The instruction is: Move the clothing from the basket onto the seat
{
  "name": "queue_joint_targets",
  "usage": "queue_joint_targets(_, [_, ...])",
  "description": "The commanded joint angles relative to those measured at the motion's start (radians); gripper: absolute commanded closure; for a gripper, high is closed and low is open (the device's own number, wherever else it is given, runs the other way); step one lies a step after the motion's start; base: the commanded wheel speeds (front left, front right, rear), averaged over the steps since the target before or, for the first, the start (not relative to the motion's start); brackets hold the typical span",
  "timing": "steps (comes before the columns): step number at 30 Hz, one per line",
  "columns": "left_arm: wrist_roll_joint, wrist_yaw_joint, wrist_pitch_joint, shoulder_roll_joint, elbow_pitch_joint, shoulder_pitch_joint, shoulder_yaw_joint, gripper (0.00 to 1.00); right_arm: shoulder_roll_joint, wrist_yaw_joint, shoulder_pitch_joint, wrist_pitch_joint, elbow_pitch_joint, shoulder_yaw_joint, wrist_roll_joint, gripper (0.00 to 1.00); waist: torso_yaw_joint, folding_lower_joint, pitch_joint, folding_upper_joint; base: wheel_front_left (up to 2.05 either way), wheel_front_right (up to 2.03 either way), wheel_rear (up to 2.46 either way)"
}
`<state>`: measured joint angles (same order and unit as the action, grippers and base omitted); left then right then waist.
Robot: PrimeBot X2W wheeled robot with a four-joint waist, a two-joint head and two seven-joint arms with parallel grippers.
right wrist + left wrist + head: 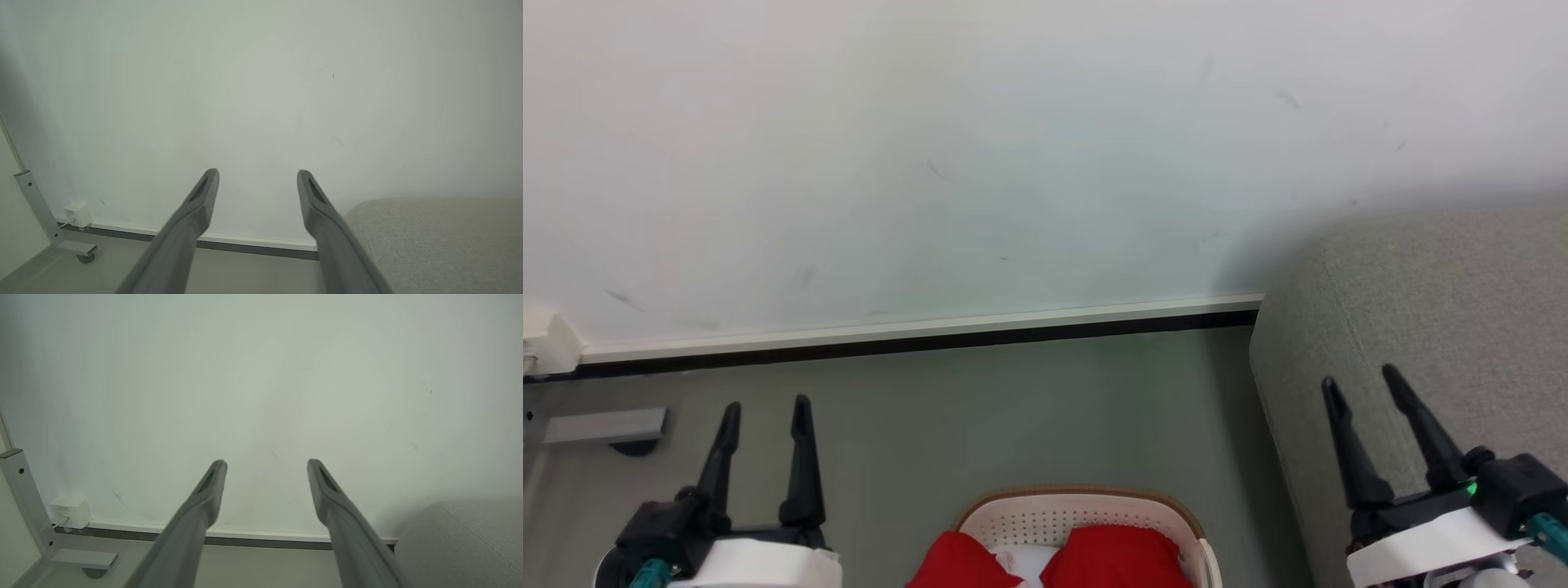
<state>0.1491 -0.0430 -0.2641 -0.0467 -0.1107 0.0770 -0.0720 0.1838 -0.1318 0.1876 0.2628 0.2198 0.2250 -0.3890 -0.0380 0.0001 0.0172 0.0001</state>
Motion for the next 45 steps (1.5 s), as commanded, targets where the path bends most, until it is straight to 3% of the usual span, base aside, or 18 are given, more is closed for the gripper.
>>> queue_joint_targets(1, [0.005,0.000,-0.001,-0.007,0.002,0.003,-0.003,0.00,0.010,0.002,0.017,0.003,-0.007,-0.010,0.002,0.00,-0.004,-0.0001,0.005,-0.0001,0.00,0.00,0.00])
queue_joint_targets(20, [-0.009,-0.050,-0.001,-0.006,-0.072,0.156,0.061,0.00,0.009,0.002,0.103,0.001,-0.093,-0.103,0.014,0.00,-0.101,-0.0001,0.247,-0.0001,0.00,0.00,0.00])
queue_joint_targets(33, [-0.011,-0.086,0.006,-0.009,-0.400,0.356,0.232,0.00,0.020,0.002,0.217,0.001,-0.140,-0.095,0.020,0.00,-0.183,-0.0001,0.449,-0.0001,0.00,0.00,0.00])
queue_joint_targets(45, [0.130,-0.088,0.179,-0.024,-0.778,0.602,0.411,0.00,-0.020,0.002,0.302,0.001,-0.187,-0.101,0.029,0.00,-0.268,-0.0001,0.631,-0.0001,0.00,0.00,0.00])
